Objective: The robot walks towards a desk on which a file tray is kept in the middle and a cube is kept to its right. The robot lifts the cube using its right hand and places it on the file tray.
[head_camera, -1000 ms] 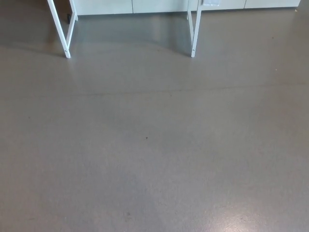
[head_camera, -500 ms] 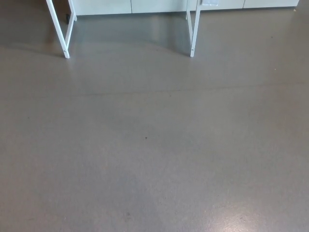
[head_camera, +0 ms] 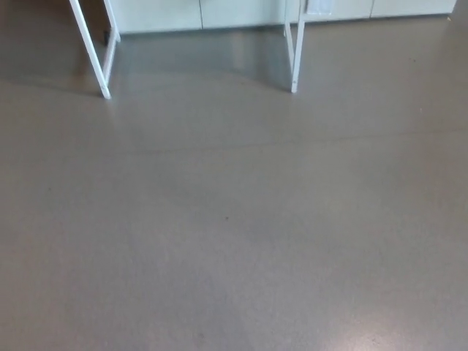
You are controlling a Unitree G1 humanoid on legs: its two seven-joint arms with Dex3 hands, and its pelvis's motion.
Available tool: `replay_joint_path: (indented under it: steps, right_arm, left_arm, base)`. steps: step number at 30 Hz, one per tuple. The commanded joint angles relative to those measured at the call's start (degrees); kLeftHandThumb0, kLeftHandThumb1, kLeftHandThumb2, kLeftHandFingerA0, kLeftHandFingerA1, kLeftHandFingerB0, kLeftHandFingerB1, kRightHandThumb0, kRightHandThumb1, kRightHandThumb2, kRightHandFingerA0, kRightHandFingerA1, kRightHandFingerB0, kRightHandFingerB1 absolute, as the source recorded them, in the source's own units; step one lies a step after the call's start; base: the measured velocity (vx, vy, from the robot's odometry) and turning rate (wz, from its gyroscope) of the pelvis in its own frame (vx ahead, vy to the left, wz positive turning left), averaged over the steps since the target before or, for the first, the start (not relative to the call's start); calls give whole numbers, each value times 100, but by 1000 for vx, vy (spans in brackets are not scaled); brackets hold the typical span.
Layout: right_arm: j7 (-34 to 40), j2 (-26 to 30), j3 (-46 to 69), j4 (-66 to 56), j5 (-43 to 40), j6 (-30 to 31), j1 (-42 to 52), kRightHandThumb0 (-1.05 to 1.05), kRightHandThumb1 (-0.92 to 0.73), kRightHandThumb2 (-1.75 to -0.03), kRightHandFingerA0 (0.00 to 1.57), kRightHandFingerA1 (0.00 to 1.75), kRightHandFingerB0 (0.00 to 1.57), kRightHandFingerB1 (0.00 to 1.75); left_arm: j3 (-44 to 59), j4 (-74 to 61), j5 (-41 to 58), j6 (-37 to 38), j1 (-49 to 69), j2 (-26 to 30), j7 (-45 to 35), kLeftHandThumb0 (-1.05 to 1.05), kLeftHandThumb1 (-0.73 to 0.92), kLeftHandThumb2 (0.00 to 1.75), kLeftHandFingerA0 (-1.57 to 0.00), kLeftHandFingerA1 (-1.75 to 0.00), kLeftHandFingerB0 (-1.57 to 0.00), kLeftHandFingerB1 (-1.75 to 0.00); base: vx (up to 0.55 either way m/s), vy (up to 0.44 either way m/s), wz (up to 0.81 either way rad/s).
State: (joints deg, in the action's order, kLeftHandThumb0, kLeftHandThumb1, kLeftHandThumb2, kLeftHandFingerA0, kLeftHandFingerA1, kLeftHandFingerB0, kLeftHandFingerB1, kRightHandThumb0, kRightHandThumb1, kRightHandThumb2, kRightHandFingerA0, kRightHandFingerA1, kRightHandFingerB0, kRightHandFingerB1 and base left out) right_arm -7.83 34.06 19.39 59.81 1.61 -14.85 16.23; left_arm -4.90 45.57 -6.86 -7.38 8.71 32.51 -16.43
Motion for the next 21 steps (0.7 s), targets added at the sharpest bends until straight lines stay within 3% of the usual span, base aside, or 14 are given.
replay_joint_path:
  steps: [1,8,14,21]
  right_arm:
    - [-51,124,46,46,-124,-288,256,-54,-51,-83,63,61,32,46]
    - [-36,108,9,66,-120,-309,298,-54,-51,-83,63,61,32,46]
    - [-33,114,-8,86,-135,-333,294,-54,-51,-83,63,61,32,46]
    - [-28,109,-23,130,-137,-362,335,-54,-51,-83,63,61,32,46]
  left_arm:
    - [-30,-81,-127,-70,301,52,1,-47,72,60,-46,-68,-41,-51]
    - [-28,-79,-139,-64,365,61,2,-47,72,60,-46,-68,-41,-51]
    - [-11,-83,-160,-67,367,54,-5,-47,72,60,-46,-68,-41,-51]
    - [-13,-59,-184,-49,405,46,-2,-47,72,60,-46,-68,-41,-51]
  base:
    - [0,0,0]
    - [43,82,-10]
    - [159,319,-24]
    - [208,-43,6]
